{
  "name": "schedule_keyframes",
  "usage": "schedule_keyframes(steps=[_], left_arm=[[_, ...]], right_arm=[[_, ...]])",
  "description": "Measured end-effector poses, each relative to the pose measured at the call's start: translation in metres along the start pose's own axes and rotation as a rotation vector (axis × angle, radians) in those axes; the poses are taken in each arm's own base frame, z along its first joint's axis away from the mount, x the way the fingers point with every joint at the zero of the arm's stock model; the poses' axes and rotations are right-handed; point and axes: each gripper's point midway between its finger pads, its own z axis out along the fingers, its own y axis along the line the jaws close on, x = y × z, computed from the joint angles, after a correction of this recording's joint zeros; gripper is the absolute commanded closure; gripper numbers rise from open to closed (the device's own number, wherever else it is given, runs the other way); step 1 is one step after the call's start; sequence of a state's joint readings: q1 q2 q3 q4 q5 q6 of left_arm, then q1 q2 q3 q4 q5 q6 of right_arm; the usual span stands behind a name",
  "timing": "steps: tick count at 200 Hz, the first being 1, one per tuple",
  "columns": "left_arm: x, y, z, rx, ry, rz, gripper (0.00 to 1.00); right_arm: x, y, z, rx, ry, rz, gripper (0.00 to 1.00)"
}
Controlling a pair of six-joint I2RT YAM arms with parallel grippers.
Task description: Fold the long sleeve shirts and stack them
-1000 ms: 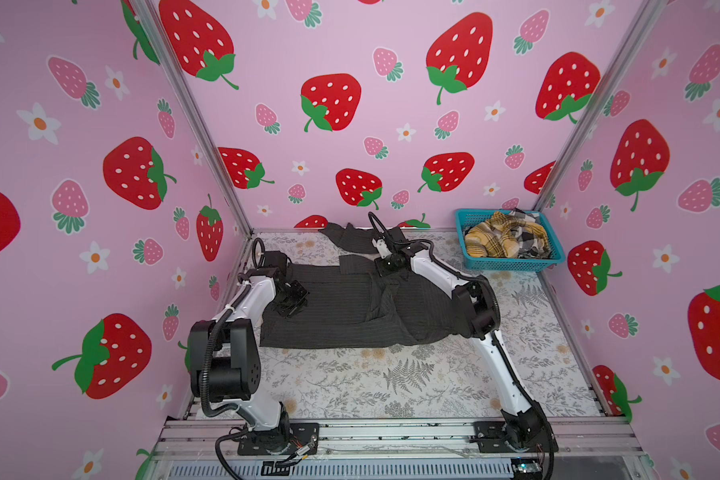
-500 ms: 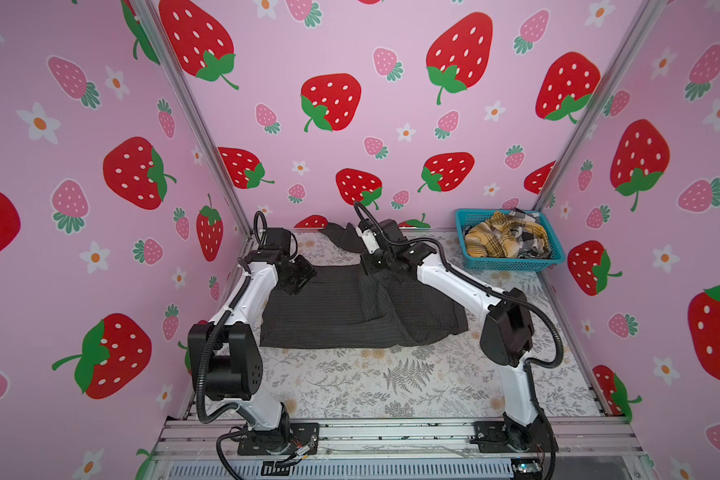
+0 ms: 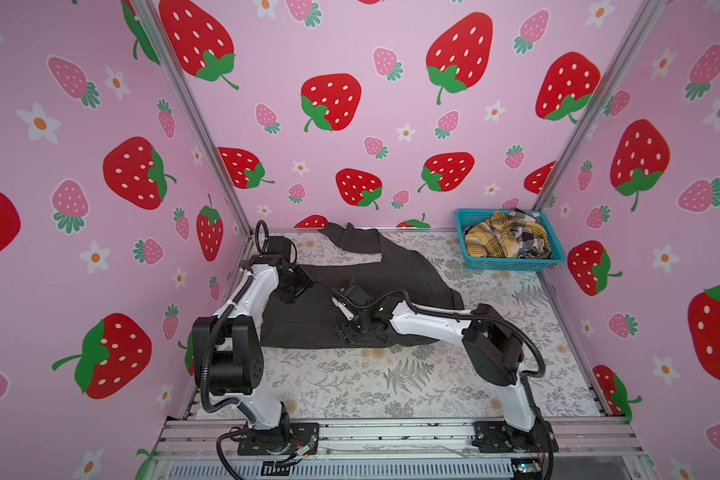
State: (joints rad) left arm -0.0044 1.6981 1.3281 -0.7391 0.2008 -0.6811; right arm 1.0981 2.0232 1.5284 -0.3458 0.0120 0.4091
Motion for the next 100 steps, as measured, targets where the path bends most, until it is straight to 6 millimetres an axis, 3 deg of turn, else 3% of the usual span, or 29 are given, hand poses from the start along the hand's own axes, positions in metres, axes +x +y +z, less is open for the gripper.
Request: schedule_keyframes(steps=[24,42,54,76,100], left_arm=[[0.008,-0.029,0.014,-0.001,0.023,0.124,0.43],[0.012,-0.067,0.020,0.007,0.013,0.238,0.43],[0.013,-0.092,0.022,0.016,-0.001,0.303,0.42],[0.020,-0.126,0.031,0.019,-0.004,0.400,0.40],[0.020,-0.137,0.052,-0.048,0.004,0.462,0.40]], right_arm=[[-0.031,-0.037,-0.063,0.031,-0.135,0.128,0.33],[-0.051,-0.087,-0.116,0.067,-0.257,0.262,0.39],[-0.053,-0.121,-0.136,0.101,-0.307,0.342,0.43],[-0.027,-0.168,-0.136,0.178,-0.278,0.450,0.47],[0.015,-0.174,-0.115,0.206,-0.156,0.476,0.47]])
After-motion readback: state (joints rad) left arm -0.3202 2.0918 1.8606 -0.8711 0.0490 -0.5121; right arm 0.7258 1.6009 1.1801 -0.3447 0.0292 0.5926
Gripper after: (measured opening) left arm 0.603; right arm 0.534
